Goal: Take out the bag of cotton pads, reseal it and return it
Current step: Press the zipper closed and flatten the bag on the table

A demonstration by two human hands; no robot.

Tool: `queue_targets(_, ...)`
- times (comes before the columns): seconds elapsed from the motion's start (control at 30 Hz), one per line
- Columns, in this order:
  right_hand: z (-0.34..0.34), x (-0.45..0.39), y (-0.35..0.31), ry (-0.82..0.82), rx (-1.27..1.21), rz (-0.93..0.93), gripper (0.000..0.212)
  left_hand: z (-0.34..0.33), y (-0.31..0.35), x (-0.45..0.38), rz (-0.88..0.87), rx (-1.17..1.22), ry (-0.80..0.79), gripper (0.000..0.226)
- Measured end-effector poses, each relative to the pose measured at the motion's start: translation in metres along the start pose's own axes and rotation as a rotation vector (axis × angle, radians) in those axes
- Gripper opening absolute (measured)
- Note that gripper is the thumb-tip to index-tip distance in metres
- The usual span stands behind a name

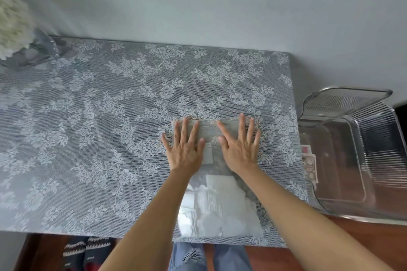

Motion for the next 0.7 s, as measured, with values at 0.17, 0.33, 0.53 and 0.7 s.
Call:
queue_targets(0.17, 0.004, 0.000, 0.026, 0.001, -0.015, -0.074, 0.051, -0.003, -0.011, -0.001, 0.053, 0.012, -0.010, 0.058)
queue_targets(0.33, 0.005, 0.000, 0.039, -0.003, 0.002, -0.138, 0.054, -0.005, -0.022, -0.001, 0.082, 0.007, -0.024, 0.061)
queue_targets(0.53, 0.006, 0.003, 0.048, 0.021, -0.016, -0.186, 0.056, -0.002, -0.033, 0.001, 0.136, 0.016, -0.033, 0.066)
queue_targets(0.7, 0.006, 0.003, 0.049, -0.076, 0.026, -0.209, 0.063, 0.004, -0.039, 0.000, 0.094, -0.004, -0.116, 0.068)
Point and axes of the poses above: each hand's wrist, its own x-axis away from the middle knuckle, its own z-axis out of the back of the hand, y = z × x, the point moved 4 cm from there along -x, towards the middle knuckle, and after that the axes turned 5 degrees about -x, right-handed, at the moved point
